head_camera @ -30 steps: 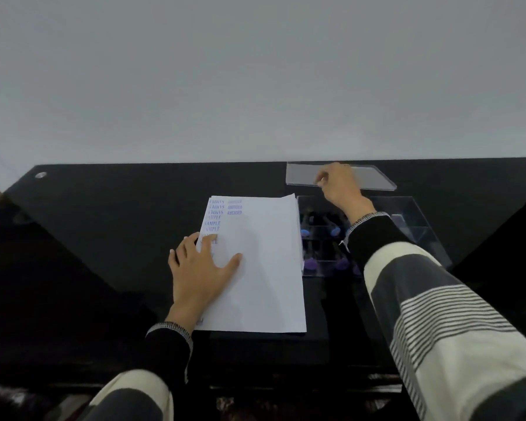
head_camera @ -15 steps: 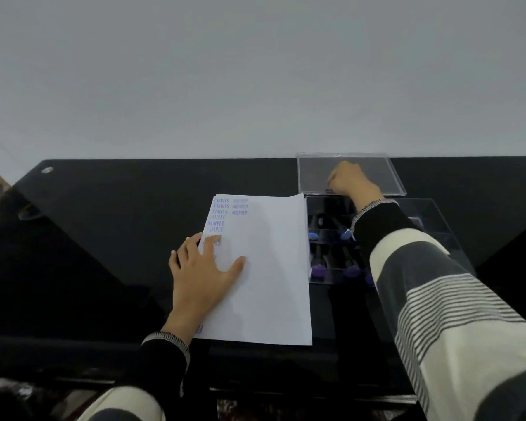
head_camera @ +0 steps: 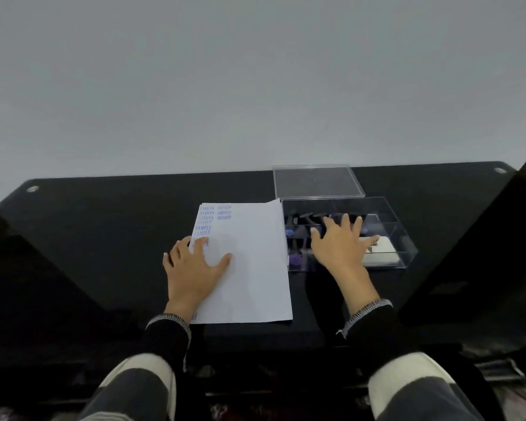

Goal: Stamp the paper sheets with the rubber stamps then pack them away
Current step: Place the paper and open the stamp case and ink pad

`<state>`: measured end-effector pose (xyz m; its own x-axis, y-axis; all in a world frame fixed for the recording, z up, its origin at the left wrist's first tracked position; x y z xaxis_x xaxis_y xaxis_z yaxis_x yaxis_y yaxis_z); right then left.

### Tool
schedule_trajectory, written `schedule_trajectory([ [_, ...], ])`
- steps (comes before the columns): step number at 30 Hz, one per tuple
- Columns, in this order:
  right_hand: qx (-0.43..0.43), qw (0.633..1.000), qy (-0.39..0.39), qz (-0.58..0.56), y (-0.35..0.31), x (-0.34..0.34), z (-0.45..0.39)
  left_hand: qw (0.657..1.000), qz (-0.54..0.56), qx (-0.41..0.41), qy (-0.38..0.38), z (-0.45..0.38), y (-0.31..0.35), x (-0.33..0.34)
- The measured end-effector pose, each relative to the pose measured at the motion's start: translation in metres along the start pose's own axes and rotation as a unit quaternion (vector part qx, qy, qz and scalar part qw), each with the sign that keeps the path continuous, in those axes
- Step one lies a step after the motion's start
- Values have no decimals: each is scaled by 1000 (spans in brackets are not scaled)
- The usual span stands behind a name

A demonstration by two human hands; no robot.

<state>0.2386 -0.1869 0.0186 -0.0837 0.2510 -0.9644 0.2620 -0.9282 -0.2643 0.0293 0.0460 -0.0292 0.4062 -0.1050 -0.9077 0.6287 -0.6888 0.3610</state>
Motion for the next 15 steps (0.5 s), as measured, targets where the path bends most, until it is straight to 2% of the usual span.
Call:
schedule_trajectory([
  [5, -12, 998, -19, -53, -3, 2, -11, 1000, 3, 2, 3, 1, 0, -2],
  [15, -23, 999, -23, -43, -17, 1, -52, 1000, 7, 5, 24, -1, -1, -2],
])
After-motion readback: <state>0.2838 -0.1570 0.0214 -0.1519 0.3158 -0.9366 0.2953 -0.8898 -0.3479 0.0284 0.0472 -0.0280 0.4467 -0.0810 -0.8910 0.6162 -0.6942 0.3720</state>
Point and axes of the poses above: each hand's wrist, its own z-axis away from the middle knuckle, its own x-axis out of the palm, y = z × x, the point moved 8 cm from there along -z, towards the middle knuckle, and after that the axes turned 5 degrees about x, right-handed, at the moved point
